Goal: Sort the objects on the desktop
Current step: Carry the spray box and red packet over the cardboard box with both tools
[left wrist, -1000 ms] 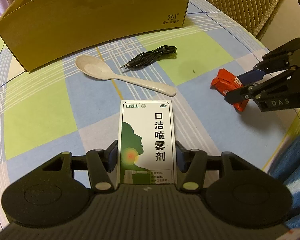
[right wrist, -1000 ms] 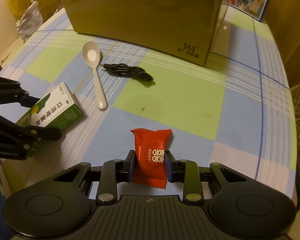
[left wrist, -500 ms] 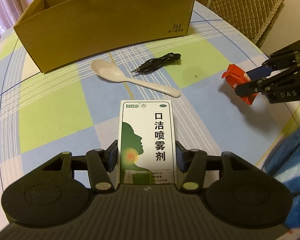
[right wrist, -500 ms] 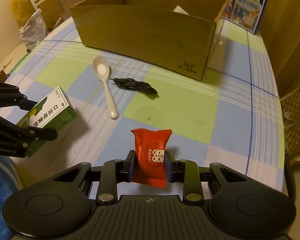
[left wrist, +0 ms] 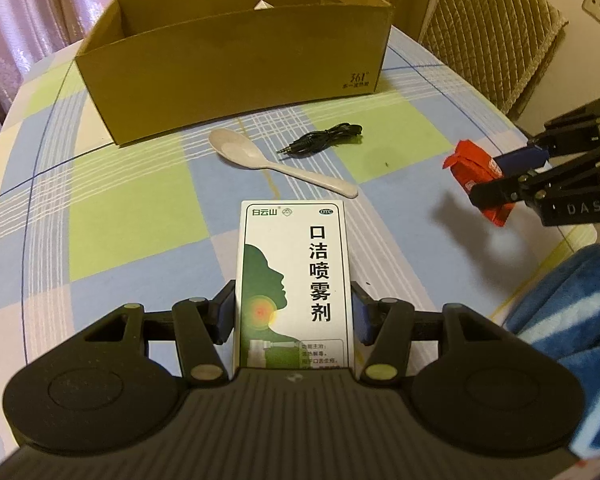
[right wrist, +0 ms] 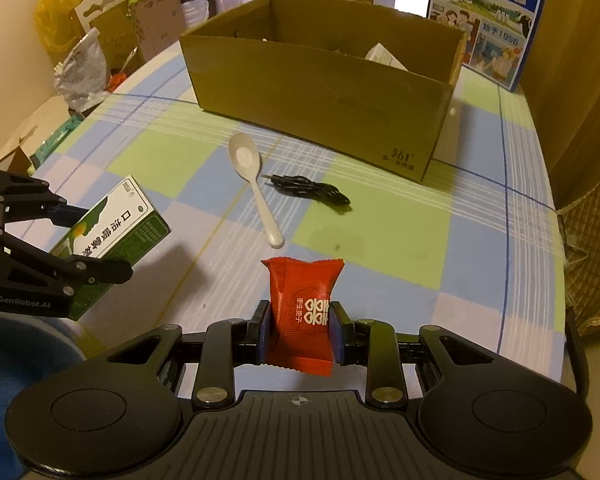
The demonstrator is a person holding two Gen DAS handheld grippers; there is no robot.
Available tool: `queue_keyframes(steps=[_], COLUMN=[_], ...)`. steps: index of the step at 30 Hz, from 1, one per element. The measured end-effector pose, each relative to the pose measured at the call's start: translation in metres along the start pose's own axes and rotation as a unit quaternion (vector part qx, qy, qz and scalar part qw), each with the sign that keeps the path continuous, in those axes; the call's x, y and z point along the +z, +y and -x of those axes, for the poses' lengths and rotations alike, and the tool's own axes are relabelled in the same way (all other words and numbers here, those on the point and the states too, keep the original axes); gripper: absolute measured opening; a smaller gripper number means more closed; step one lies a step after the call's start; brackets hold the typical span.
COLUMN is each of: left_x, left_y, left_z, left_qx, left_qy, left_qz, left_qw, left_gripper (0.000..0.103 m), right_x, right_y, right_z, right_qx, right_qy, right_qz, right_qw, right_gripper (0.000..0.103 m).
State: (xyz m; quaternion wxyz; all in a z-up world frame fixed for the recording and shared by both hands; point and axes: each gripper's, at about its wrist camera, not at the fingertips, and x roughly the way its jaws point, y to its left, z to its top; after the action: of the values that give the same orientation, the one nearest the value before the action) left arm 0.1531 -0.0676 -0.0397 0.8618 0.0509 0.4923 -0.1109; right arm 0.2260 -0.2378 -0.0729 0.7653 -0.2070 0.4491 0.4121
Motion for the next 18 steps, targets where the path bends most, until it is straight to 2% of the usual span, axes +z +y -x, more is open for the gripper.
queue_keyframes(steps=[18], left_x=[-0.004], left_y=[0.000], left_z=[0.041], left_qx=[0.005], left_qy=[-0.040], left_qz=[0.018], left_qw=[0.9990], left_gripper=[0.051], right_x=[-0.006], right_y=[0.007], right_z=[0.020], right_qx=[0.001], right_qy=[-0.018], right_qz=[-0.021], right_qw=[1.000], right_gripper=[0.027])
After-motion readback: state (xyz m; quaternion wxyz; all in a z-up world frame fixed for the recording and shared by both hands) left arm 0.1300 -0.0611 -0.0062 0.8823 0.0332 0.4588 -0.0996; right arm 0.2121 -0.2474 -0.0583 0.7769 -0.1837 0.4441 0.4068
